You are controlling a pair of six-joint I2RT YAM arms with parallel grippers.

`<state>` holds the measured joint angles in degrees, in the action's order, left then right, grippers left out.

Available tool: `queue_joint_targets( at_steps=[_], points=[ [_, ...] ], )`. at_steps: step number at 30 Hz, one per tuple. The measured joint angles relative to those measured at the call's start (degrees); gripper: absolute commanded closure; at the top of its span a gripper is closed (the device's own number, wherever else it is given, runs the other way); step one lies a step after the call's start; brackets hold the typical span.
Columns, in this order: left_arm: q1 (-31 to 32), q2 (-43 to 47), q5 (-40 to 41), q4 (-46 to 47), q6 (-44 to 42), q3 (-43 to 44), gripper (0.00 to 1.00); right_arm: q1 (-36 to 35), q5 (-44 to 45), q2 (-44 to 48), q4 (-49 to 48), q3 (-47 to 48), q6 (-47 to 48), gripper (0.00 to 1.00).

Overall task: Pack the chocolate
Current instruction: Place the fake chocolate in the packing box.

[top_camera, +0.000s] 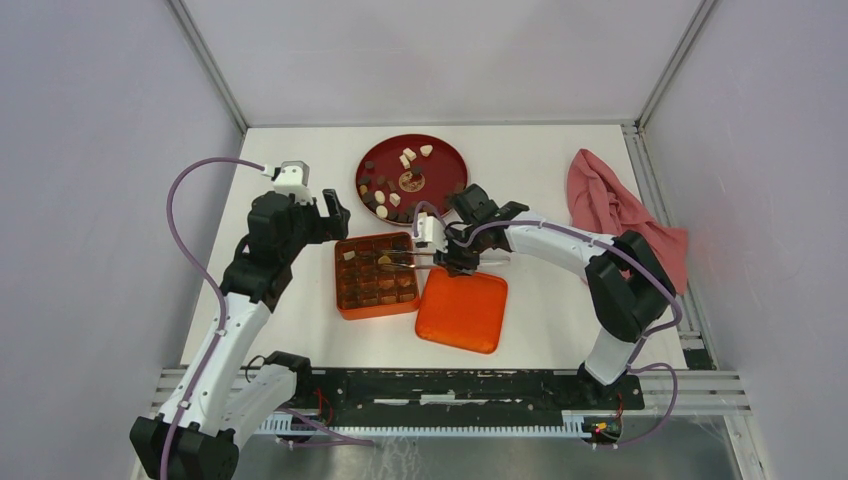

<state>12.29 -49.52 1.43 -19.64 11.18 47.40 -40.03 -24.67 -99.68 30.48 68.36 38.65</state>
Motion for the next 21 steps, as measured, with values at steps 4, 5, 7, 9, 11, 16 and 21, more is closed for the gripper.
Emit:
queue_joint_targets(
  at_steps=[4,5,7,9,11,16,21],
  points=[
    [0.0,0.0,0.0,0.0,0.0,0.0,0.05,-0.1,0.0,-0.2,0.0,0.0,-0.3,0.51],
    [0.0,0.0,0.0,0.0,0.0,0.0,0.05,-0.1,0.0,-0.2,0.0,0.0,-0.3,0.51],
    [0.0,0.0,0.0,0.0,0.0,0.0,0.05,-0.1,0.0,-0.2,0.0,0.0,-0.4,0.51],
    [0.0,0.0,0.0,0.0,0.0,0.0,0.05,-0.1,0.0,-0.2,0.0,0.0,-0.5,0.52],
    [0.0,0.0,0.0,0.0,0.0,0.0,0.05,-0.1,-0.1,-0.2,0.0,0.0,-0.7,0.54],
    [0.0,0.0,0.0,0.0,0.0,0.0,0.05,-0.1,-0.7,-0.2,0.0,0.3,-1.3,0.58],
    [0.0,0.0,0.0,0.0,0.0,0.0,0.05,0.1,-2.4,-0.2,0.0,1.0,-2.0,0.61]
  ],
)
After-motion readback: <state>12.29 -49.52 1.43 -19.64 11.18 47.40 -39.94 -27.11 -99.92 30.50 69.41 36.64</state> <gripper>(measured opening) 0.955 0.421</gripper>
